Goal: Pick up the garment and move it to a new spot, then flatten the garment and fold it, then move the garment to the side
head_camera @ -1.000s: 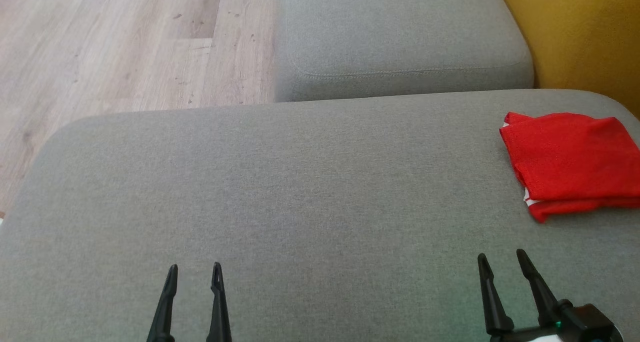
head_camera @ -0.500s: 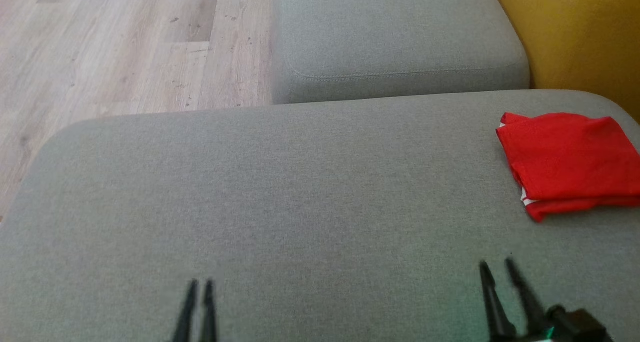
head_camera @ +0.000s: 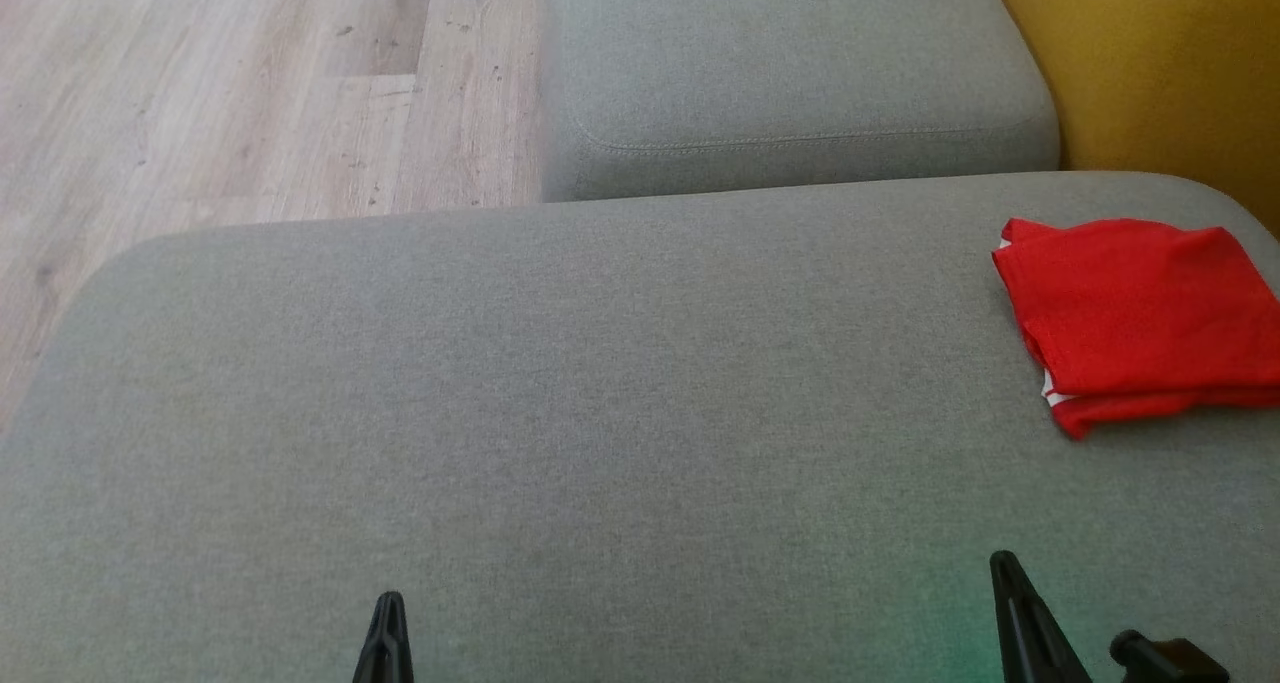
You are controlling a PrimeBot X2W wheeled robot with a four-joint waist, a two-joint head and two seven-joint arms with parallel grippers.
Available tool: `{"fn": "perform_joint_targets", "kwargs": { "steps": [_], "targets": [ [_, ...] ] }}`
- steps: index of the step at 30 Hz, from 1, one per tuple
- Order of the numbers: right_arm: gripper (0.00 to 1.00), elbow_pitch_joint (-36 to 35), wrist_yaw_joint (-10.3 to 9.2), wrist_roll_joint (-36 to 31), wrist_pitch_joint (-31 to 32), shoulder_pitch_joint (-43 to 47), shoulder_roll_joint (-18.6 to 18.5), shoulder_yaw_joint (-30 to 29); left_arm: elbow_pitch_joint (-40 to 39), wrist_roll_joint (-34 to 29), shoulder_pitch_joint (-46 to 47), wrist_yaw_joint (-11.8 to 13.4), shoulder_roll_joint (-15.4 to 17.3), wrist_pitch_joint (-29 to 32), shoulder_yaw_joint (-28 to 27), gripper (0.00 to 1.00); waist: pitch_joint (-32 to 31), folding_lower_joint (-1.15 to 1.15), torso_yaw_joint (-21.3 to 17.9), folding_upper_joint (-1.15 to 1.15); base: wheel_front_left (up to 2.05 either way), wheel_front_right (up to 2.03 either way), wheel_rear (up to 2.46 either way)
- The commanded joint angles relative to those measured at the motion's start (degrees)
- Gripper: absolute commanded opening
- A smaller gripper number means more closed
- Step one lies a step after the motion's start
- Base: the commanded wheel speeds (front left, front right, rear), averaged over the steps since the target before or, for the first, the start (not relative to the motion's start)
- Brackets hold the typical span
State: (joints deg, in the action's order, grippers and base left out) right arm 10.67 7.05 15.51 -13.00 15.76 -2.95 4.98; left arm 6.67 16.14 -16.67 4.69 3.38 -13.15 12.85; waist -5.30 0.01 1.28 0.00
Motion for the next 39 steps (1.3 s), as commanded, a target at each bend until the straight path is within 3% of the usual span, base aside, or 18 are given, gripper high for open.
{"fn": "perform_joint_targets", "kwargs": {
  "steps": [1, 39],
  "targets": [
    [0.00, -1.54, 0.08, 2.55, 0.57, -2.83, -0.54, -0.38, -1.35, 2.42, 2.78, -0.50, 0.42, 0.20, -1.07, 0.00, 0.11, 0.00, -0.02, 0.00, 0.00, 0.00, 0.00],
    [0.00, 0.02, 0.20, 28.40, 5.74, -9.11, -1.35, -2.69, 1.66, 28.31, 9.47, -4.46, 1.30, 5.36, -5.51, 0.00, 1.90, 0.00, -0.44, 0.00, 0.00, 0.00, 0.00]
  ]
}}
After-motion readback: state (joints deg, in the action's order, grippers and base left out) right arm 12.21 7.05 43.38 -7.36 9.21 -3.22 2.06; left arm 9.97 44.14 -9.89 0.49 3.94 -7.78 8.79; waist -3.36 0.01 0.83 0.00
